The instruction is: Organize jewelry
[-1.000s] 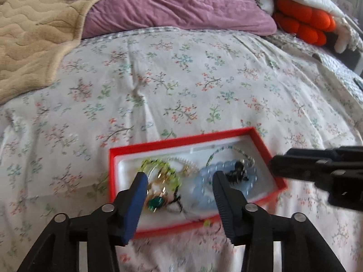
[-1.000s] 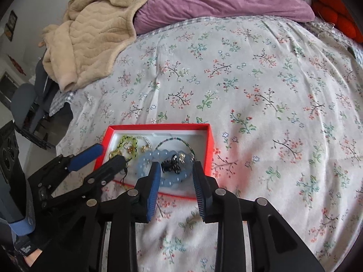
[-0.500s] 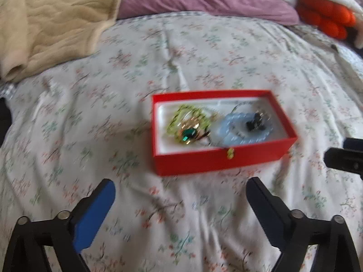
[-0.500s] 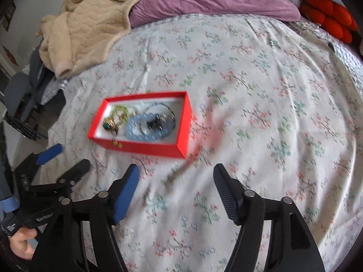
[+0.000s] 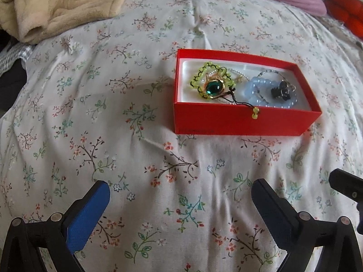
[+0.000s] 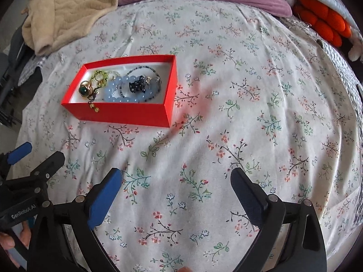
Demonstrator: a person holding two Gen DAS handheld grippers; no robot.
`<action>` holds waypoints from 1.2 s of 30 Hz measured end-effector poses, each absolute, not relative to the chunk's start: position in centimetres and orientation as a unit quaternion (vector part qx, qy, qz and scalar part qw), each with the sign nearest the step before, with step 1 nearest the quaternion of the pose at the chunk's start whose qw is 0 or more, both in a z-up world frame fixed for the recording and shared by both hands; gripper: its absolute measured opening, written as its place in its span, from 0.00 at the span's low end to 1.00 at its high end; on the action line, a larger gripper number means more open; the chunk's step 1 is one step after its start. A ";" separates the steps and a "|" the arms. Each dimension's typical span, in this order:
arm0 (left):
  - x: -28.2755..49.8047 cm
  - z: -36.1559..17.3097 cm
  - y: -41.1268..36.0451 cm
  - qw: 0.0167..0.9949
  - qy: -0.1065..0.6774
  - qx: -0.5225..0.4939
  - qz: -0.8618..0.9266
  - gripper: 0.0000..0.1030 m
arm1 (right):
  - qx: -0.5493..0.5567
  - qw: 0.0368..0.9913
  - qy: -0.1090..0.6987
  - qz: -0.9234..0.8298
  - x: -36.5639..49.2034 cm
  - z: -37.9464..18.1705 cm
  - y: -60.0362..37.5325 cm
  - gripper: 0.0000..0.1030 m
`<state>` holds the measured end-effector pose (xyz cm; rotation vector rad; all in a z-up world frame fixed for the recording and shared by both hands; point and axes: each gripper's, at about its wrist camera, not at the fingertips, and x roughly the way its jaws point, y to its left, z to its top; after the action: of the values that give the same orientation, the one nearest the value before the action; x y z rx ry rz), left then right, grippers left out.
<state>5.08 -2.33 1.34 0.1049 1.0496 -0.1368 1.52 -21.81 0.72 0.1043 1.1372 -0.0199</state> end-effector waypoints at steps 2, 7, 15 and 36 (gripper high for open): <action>5.0 1.4 -2.6 0.862 0.500 0.052 -0.068 0.99 | 0.051 0.840 0.540 -0.009 1.7 0.6 -21.7 0.95; 5.1 1.5 -2.9 0.861 0.501 0.057 -0.071 0.99 | 0.052 0.837 0.544 -0.009 1.9 0.4 -21.2 0.95; 5.1 1.4 -3.3 0.859 0.503 0.060 -0.077 0.99 | 0.053 0.836 0.547 -0.011 2.0 0.2 -21.1 0.95; 5.1 1.2 -3.3 0.857 0.506 0.067 -0.076 0.99 | 0.057 0.833 0.550 -0.013 2.1 0.0 -21.3 0.95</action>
<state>5.12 -3.26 1.21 0.1416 1.0628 -0.1594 2.10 -21.31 0.00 0.1206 1.1657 -0.0275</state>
